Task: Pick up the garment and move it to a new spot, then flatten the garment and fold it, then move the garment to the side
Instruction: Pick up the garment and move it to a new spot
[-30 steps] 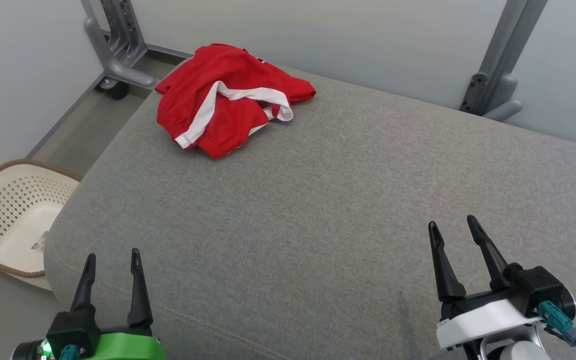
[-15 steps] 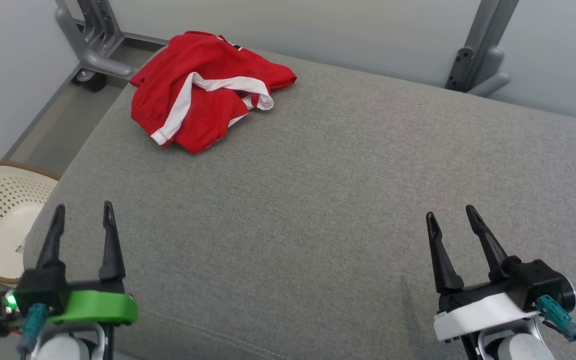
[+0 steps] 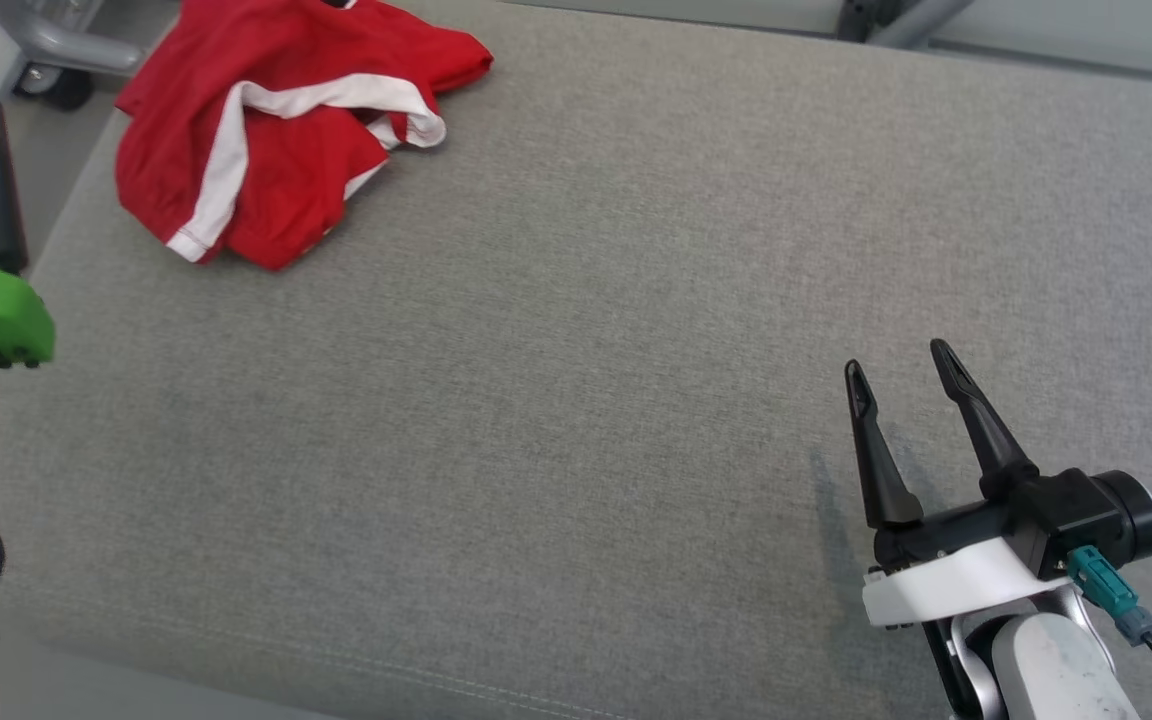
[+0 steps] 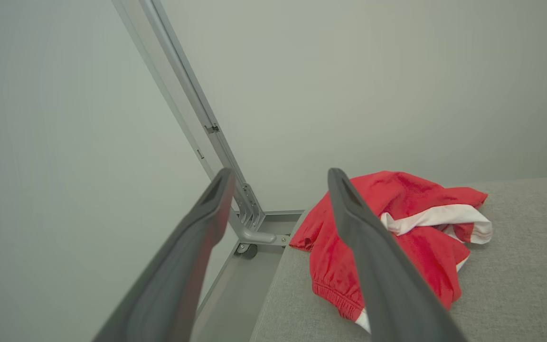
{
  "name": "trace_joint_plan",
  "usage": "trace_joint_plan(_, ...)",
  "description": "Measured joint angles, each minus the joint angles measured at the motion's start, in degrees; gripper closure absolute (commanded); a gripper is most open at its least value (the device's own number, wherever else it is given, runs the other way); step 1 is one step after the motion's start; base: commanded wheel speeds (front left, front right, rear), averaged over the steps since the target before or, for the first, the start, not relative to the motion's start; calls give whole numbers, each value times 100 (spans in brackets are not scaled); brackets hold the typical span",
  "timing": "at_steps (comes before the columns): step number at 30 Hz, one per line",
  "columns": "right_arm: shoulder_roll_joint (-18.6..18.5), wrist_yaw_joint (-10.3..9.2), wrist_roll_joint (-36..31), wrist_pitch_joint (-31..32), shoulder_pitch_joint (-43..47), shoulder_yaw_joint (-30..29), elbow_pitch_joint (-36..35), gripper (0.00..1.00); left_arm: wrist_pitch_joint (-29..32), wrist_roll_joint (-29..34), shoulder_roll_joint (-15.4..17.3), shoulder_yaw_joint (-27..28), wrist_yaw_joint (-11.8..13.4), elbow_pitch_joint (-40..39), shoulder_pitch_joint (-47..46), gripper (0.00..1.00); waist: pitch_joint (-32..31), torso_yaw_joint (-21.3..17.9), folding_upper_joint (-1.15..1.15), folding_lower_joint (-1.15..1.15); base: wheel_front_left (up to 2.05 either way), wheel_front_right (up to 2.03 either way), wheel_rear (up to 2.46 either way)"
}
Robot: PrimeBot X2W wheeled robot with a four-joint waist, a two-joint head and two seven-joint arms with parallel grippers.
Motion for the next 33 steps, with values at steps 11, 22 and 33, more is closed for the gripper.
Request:
trace_joint_plan(11,-4,0,-192,0,-168,-86,-328,0,944,-834,671,-793,-48,1914,-1307,0,995,-705,0,0,0,0,0)
trace_joint_plan(22,-4,0,-218,0,-358,-214,-471,0,648,-1035,867,-1088,-49,3020,-1848,0,1790,-1141,0,0,0,0,0)
trace_joint_plan(33,-3,0,-97,0,-445,-213,-396,0,162,-861,984,-1277,0,3453,-2091,100,1645,-1274,0,0,0,0,0)
